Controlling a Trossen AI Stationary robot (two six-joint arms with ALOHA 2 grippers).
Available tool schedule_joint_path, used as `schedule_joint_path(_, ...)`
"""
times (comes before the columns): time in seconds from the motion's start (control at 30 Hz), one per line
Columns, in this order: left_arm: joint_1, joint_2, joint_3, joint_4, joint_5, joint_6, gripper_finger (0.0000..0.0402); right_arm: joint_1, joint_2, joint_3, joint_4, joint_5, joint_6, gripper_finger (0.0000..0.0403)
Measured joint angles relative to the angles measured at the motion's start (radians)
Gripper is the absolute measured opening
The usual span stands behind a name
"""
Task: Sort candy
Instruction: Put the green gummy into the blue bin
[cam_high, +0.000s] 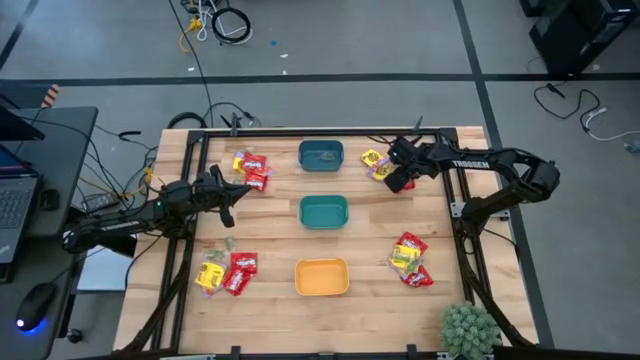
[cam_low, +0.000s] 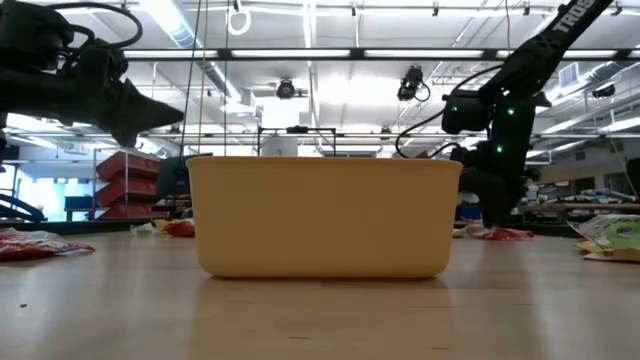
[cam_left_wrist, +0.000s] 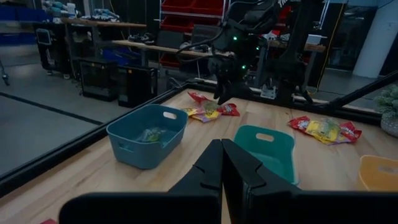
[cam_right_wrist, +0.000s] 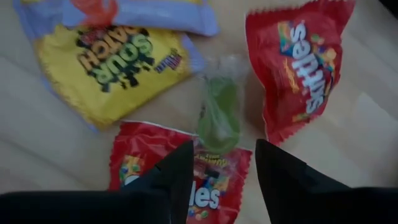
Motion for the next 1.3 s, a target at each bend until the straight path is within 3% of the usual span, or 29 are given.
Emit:
schedule_joint_path(0.17,0.000,0.000,0.000,-0.003,0.000,0.000,0.0006,-0.006,0.000,-0.007,0.003,0.000,-0.006,0.0108)
schedule_joint_path(0.37,0.000,0.000,0.000,-0.003,0.000,-0.006,0.0006,-0.006,0.000,-0.007,0.010,-0.015,-0.062,0.0011)
schedule_joint_path(0.87,0.000,0.000,0.000,-0.004,0.000,-0.007,0.0006,0.087,-0.097,-0.007,0.027,-0.071,-0.082,0.0000)
schedule_joint_path(1.07,0.000,0.000,0.000,-0.004,0.000,-0.007,0.0006,0.159,-0.158,-0.006,0.168,-0.131,-0.077,0.0000)
schedule_joint_path(1.3,0.000,0.001,0.000,-0.004,0.000,-0.007,0.0006,0.236,-0.016,0.160,0.266,-0.150,-0.130,0.0000)
